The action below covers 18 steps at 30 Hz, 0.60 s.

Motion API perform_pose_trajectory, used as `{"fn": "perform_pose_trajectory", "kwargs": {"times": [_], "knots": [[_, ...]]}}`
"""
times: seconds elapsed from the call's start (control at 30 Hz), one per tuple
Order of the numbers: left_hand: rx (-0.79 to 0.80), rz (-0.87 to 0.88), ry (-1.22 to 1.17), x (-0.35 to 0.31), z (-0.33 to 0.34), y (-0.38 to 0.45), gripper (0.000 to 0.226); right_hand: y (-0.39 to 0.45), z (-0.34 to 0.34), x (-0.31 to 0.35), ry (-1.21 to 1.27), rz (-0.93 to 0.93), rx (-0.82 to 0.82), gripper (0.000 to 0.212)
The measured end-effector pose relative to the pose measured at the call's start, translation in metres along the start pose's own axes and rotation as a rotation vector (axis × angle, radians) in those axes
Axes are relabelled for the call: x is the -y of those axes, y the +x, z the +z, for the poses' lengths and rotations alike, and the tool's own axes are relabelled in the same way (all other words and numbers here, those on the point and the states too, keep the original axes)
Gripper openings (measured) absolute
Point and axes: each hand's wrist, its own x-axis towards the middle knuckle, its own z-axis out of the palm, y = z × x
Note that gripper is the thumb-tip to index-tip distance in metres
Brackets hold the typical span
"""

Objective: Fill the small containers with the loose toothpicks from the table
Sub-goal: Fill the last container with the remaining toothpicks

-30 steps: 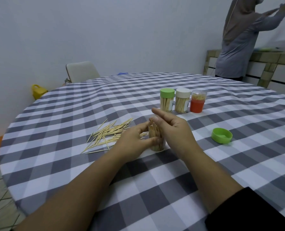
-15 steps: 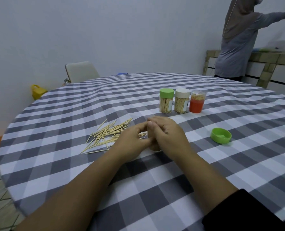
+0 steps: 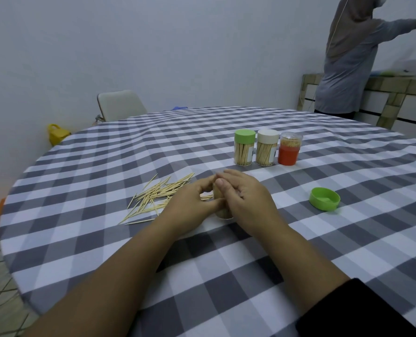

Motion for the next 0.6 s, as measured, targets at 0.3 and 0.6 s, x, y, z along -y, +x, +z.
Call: {"fn": "perform_pose_trajectory", "kwargs": {"times": [0.3,0.6], "knots": [[0.390,-0.301,0.506,0.016,-0.050,-0.006,0.100,-0.002,-0.006,0.001,0.173,0.128,0.163,0.069],[0.346,-0.166,0.693,0.013,-0.035,-0.001,0.050,-0.002,-0.003,-0.003,0.114,0.185,0.252,0.079]]}}
